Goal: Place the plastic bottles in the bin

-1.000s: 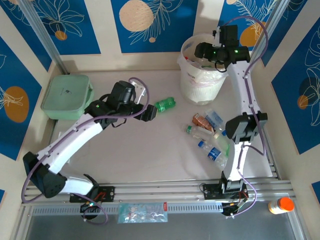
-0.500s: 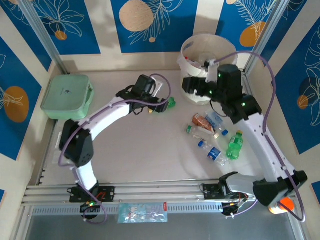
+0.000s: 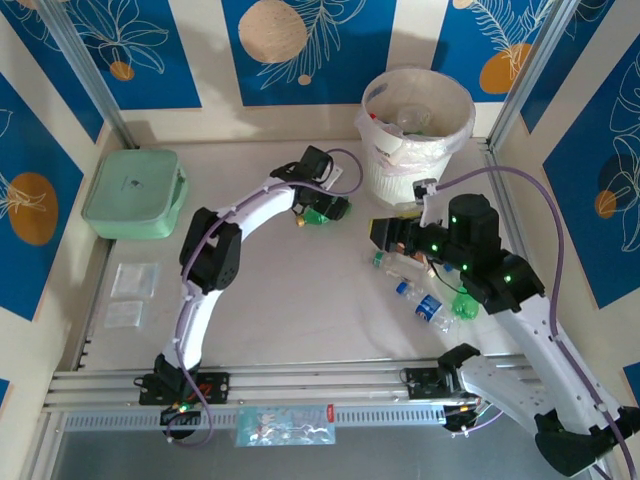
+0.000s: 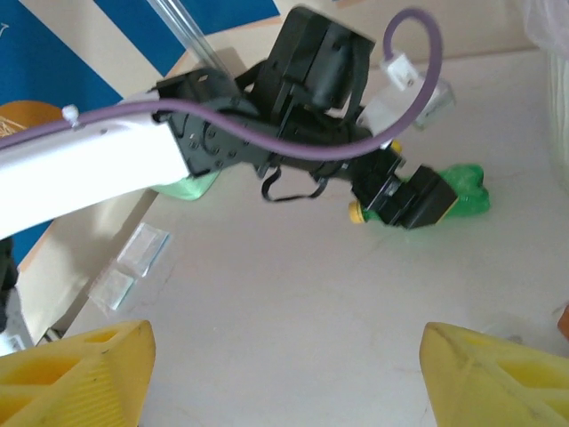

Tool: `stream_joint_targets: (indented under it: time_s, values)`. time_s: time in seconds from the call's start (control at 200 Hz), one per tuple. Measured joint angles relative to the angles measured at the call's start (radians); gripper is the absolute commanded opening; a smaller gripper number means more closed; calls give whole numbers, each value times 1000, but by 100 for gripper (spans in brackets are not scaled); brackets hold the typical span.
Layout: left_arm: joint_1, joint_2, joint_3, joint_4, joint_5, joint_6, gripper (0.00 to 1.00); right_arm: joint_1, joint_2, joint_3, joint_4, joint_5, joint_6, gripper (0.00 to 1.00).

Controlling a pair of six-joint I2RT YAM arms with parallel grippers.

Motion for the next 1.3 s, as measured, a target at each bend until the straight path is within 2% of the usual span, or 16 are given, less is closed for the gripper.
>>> stream_joint_targets:
  time_s: [0.135,0.21,0.365,0.485,0.68,0.935,1.1,1.3]
  values:
    - [0,42,42,-34,15,6,93,-2,-9,-23,-11,-22,3,78]
    - [0,57,44,-53,14,3,85,-6,-9,-27,-14,-34,3,78]
    - [0,81,51,-88,3,3,57,-23,-9,-27,-16,-58,3,77]
    - [0,81,55,-96,3,-1,40,-33,-9,-33,-15,-68,3,77]
    - [-2,76,46,-85,8,2,39,-43,-31,-61,-16,-76,3,76]
    - [-3,-6,-73,-63,26,2,39,-71,-45,-66,-30,-60,3,74]
    - [-2,-132,-181,-40,66,-24,39,-92,-47,-67,-31,-61,34,74]
    - [-3,-380,-323,37,179,-123,40,-133,-47,-82,-13,-124,120,77]
